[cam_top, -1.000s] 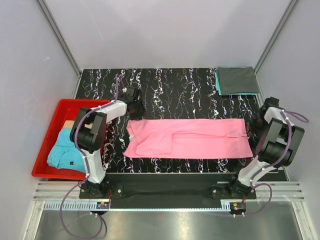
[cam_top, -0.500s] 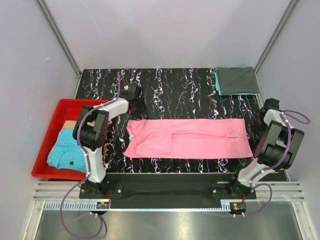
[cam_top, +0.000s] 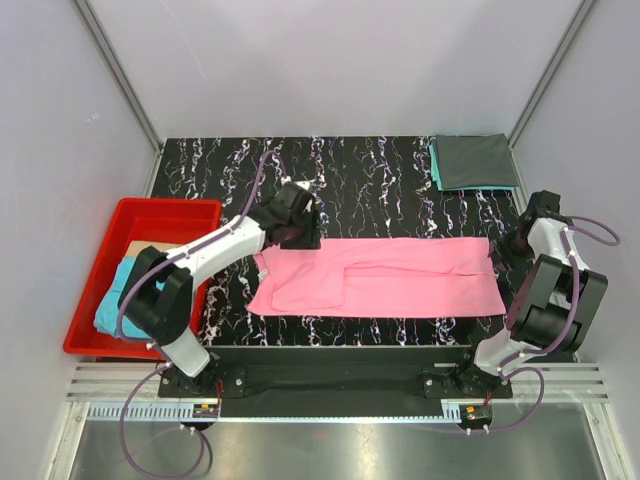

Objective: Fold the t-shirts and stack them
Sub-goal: Fold the tshirt

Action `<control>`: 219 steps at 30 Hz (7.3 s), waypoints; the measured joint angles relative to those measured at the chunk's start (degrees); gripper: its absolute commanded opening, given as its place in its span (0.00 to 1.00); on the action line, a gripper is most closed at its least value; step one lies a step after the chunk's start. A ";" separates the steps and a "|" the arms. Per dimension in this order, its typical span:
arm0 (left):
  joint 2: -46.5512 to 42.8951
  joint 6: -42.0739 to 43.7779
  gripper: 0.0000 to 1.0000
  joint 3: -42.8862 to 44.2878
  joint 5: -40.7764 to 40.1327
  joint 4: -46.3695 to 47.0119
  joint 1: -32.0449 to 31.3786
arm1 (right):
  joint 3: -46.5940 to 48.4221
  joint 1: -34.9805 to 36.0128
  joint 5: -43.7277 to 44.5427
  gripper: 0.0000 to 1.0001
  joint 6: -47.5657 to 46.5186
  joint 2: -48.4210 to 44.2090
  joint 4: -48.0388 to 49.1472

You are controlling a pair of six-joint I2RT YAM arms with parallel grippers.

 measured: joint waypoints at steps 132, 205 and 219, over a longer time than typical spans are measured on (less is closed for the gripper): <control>0.37 2.82 0.53 -6.75 12.96 -4.11 18.23 | -14.82 40.13 -37.00 0.01 -9.60 11.32 38.45; -8.13 7.58 0.53 0.07 12.72 -9.94 22.01 | 0.15 63.47 -14.14 0.39 2.51 12.81 26.47; -9.16 7.39 0.54 -17.03 20.48 -4.26 22.01 | -0.13 63.69 -12.70 0.28 5.49 14.69 26.29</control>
